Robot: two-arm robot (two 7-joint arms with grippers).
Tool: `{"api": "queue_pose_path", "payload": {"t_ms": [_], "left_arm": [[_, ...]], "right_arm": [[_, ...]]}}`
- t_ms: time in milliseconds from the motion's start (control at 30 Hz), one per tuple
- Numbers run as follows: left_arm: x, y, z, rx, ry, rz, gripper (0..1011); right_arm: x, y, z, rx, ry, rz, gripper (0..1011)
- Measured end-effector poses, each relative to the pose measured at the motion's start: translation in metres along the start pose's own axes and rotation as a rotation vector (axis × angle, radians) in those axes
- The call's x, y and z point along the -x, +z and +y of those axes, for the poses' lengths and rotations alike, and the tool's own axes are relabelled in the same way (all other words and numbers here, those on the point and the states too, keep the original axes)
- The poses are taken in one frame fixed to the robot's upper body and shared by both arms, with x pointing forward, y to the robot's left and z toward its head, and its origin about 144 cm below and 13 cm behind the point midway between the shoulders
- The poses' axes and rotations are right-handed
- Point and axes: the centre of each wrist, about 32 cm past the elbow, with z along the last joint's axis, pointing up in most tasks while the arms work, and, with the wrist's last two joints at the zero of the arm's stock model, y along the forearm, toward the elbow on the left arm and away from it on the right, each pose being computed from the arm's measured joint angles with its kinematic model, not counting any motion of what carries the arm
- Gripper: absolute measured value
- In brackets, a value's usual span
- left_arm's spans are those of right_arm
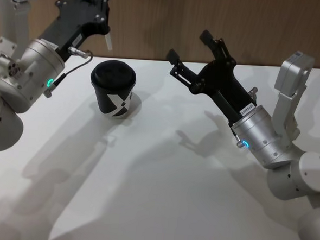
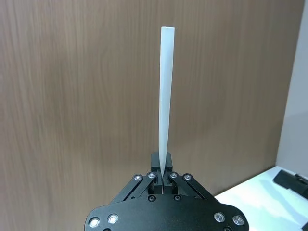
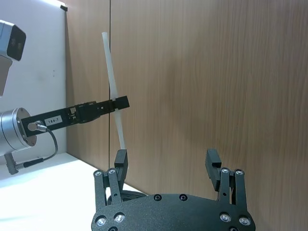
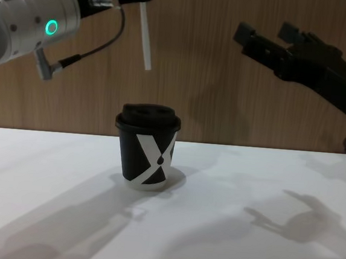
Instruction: Pick up the straw with one hand, pass it to the other hand, and insert it into the cup.
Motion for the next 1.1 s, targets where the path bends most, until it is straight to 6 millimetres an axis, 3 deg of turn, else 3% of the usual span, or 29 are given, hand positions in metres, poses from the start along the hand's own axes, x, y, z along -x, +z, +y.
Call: {"api": "queue_pose_path", "payload": {"t_ms": [1100], "left_arm": [[-0.01,-0.026,-0.011,-0.086,-0.016,0.067,7]], "right_arm": [[0.0,0.0,0.0,0.0,0.0,0.0,1001]]}}
